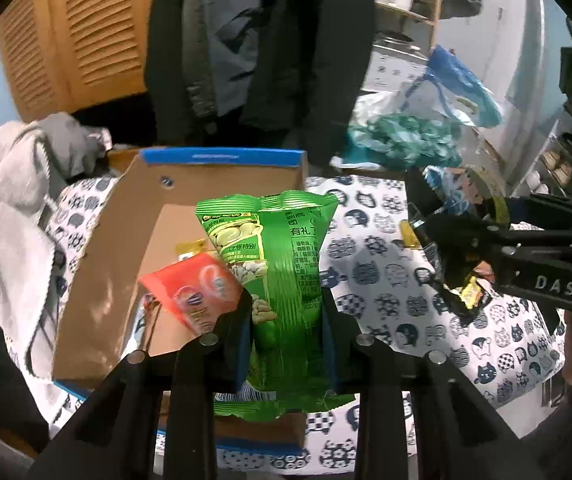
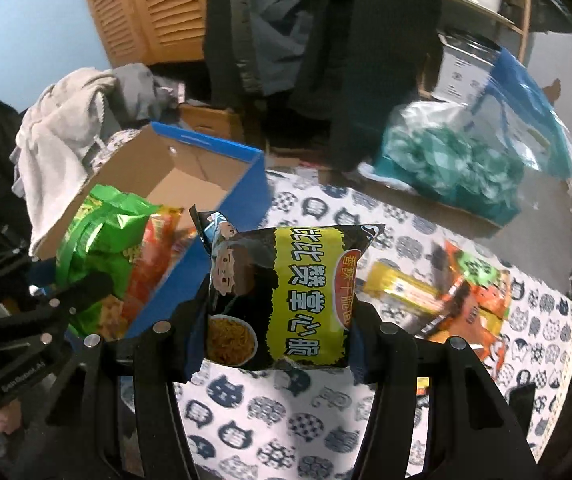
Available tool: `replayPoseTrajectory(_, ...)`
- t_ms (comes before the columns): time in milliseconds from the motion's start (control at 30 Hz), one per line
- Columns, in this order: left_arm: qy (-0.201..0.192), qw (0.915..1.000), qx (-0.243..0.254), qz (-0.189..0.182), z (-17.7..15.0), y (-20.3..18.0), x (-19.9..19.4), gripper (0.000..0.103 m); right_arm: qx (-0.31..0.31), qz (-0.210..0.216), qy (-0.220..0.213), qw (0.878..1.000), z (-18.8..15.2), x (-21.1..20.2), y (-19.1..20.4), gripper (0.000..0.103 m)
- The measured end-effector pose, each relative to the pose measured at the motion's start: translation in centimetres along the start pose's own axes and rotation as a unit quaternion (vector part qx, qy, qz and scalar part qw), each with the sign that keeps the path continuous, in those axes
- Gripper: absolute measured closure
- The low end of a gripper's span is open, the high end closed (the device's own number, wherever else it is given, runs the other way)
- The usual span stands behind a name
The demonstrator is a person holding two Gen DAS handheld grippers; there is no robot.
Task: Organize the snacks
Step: 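Carry the green bag in the left tool and black bag in the right tool over the box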
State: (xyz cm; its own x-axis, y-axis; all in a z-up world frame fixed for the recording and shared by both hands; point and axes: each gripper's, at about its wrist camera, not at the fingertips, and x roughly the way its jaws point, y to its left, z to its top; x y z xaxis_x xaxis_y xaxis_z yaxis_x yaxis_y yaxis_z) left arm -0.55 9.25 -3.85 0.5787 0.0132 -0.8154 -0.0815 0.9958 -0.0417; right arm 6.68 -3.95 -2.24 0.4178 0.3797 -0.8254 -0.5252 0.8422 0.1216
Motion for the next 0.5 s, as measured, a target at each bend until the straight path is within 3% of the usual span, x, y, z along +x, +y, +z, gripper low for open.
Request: replayPoseTrajectory(500,0.004,0.997,-0.066,0.039,-0.3,6.3,0.9,0.073,-0.018,0.049,0.013,0.999,3.5,3.2,6.0,0.047)
